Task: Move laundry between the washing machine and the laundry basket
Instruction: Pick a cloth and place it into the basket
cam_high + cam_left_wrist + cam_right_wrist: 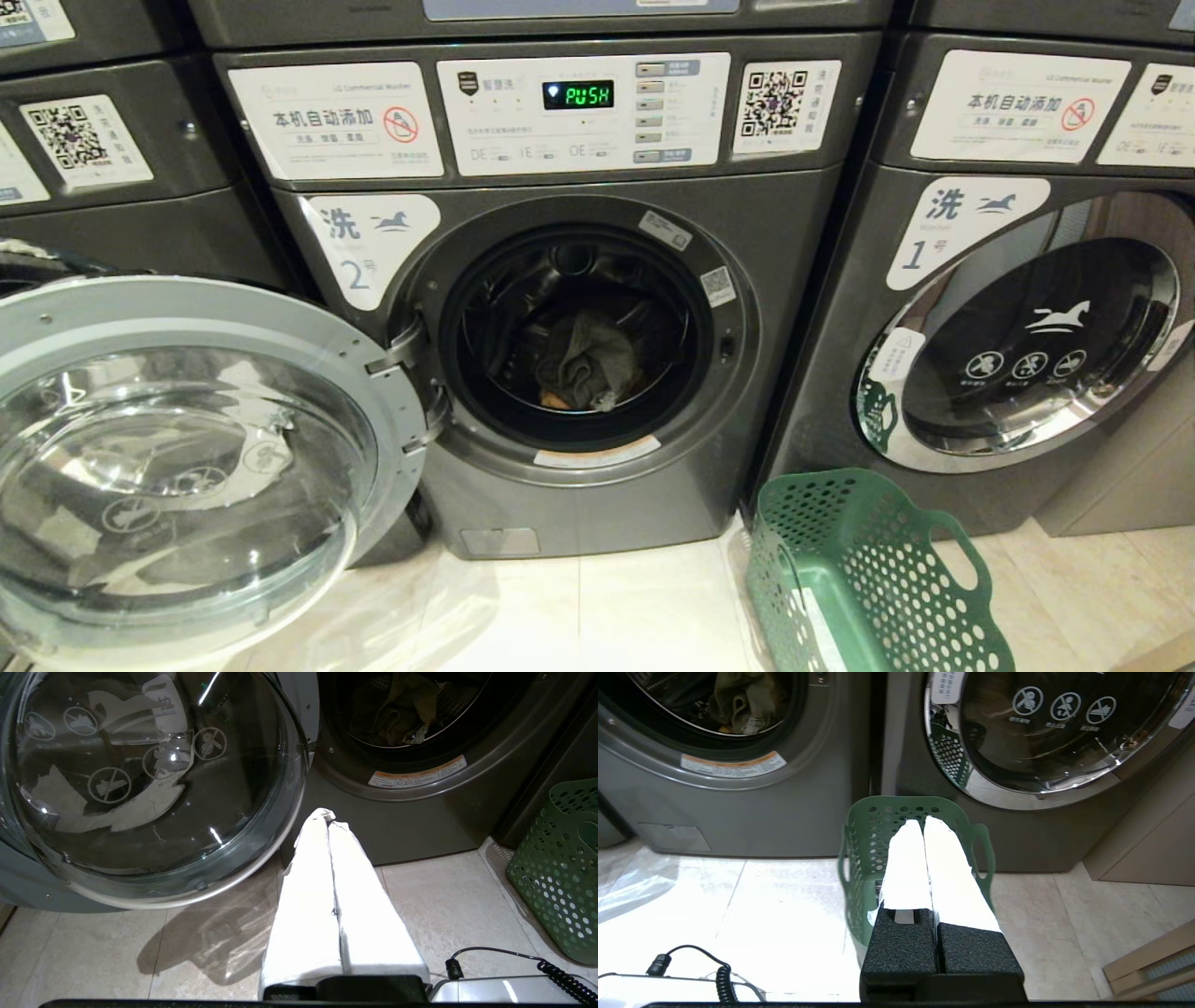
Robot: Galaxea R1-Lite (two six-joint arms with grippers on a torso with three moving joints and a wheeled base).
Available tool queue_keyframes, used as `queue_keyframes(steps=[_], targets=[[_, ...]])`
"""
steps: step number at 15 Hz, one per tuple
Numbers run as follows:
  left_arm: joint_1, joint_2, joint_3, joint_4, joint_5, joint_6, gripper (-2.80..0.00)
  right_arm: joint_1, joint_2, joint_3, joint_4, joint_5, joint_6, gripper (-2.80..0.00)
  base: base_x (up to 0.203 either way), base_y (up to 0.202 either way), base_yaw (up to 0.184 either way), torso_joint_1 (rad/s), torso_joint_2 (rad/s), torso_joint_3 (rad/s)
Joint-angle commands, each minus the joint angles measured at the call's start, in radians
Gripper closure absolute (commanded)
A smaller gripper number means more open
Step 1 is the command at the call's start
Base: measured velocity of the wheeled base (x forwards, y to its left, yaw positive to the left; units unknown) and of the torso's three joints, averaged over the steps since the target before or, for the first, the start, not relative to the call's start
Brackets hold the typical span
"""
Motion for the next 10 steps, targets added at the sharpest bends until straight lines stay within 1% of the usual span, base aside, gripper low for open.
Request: queue_keyframes(steps=[1,4,5,10], targets=[[0.000,0.002,0.000,0.000,0.000,0.000,0.00,0.000,0.002,0.000,0.000,0.000,-0.001,0.00,0.000,0.197,-0.001,-0.002,0.00,0.005],[0.000,0.002,0.000,0.000,0.000,0.000,0.00,0.000,0.002,0.000,0.000,0.000,-0.001,0.00,0.000,0.165,-0.003,0.006,0.00,0.002],[0.000,0.002,0.000,0.001,0.000,0.000,0.00,0.000,0.002,0.000,0.000,0.000,-0.001,0.00,0.000,0.060,0.000,0.001,0.00,0.005],[0.000,0.002,0.000,0.001,0.001,0.002,0.00,0.000,0.002,0.000,0.000,0.000,-0.003,0.00,0.000,0.000,0.000,0.000,0.00,0.000]])
